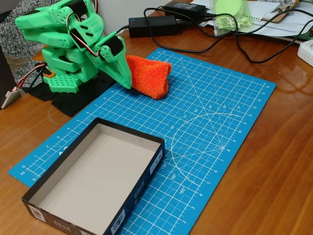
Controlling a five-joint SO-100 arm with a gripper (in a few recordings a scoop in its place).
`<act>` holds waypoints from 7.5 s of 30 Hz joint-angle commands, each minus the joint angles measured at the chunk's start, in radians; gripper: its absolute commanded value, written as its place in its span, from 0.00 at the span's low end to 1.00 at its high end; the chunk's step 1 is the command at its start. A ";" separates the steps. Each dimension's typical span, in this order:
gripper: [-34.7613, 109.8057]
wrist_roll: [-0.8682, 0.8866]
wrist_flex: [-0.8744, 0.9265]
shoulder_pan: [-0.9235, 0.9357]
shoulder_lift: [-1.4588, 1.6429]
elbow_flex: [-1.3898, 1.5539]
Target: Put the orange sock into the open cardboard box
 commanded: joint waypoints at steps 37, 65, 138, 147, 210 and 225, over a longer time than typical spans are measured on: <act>0.27 -0.457 0.158 -0.508 -0.753 -0.974; 0.44 -1.519 0.295 -0.201 -1.077 -0.709; 0.24 -0.699 -0.098 0.712 -1.571 -1.304; 0.24 -0.772 -0.127 0.798 -1.790 -1.445; 0.24 -0.118 0.003 0.074 0.014 -0.005; 0.24 -0.114 0.000 0.107 0.018 0.011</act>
